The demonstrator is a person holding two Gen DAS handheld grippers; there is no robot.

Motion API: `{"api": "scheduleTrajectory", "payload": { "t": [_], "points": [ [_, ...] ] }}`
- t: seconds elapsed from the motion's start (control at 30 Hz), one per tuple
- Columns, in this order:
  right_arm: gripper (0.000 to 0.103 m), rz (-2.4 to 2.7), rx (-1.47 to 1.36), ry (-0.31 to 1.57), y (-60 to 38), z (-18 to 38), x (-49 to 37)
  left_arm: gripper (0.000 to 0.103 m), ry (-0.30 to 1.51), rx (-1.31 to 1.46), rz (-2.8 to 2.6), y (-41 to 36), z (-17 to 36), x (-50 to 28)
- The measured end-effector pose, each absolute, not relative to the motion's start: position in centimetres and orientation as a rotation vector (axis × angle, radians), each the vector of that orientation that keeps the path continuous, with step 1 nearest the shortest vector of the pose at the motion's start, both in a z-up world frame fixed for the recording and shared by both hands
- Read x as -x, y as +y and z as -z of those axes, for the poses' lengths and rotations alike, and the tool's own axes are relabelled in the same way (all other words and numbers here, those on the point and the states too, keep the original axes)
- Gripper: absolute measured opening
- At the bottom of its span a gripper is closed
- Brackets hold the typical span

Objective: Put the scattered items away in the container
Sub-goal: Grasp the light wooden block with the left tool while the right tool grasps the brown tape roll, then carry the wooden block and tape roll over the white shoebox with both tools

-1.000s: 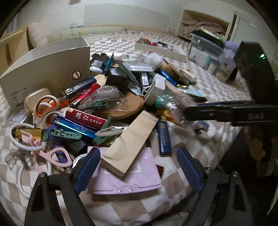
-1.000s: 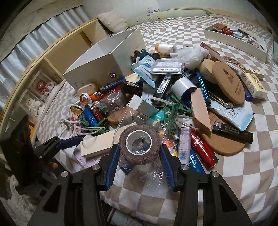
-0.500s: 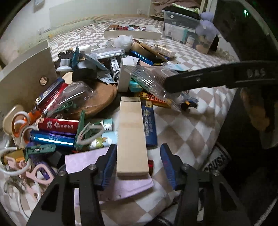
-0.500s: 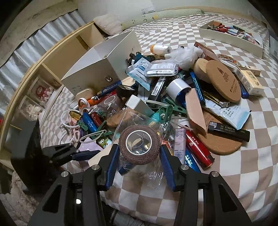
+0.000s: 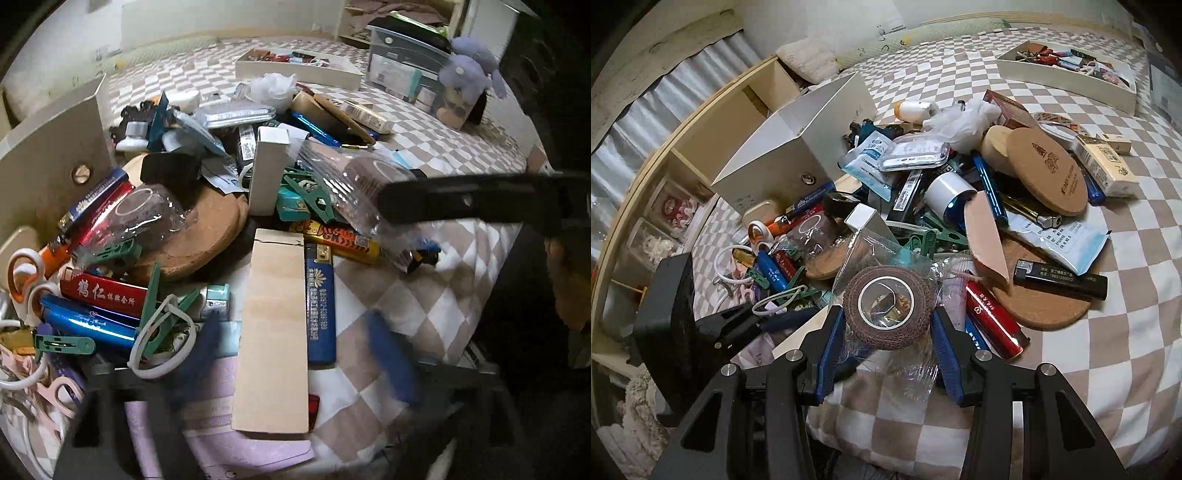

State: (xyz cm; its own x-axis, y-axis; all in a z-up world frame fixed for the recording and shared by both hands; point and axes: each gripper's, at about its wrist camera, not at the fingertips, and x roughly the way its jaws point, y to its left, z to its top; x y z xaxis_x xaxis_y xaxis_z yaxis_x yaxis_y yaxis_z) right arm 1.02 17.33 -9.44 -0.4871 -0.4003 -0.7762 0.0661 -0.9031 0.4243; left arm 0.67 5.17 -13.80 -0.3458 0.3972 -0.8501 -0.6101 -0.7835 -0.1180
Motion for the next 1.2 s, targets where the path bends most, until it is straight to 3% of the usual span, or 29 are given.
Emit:
{"api": "scheduleTrajectory", "payload": {
  "t": [0.07,0.17,0.3,0.33,0.77,1.2],
  "points": [
    [0.048,2.444,-1.406,-0.489,17.2,9.4,-1.1,0.09,0.269,1.276,-2.155,4.9,13.7,-0.9],
    [0.048,2.445,-1.408,-0.493,17.3,9.4,-1.1,0.078,0.227,1.287,-2.189,4.2,13.5,-0.8],
    [0.048,2.447,-1.409,-0.501,17.4,9.4,-1.1,0.04,0.186,1.299,-2.214,3.2,13.4,-0.4],
    [0.048,2.447,-1.408,-0.501,17.4,9.4,-1.1,0.038,0.166,1.302,-2.213,3.1,13.4,-0.3],
    [0.048,2.458,-1.428,-0.451,16.9,9.8,-1.1,0.034,0.344,1.225,-2.233,5.3,14.1,-1.3],
    [0.048,2.476,-1.442,-0.43,16.8,9.9,-1.2,0.033,0.185,1.194,-2.288,4.0,13.0,-2.5]
  ]
}}
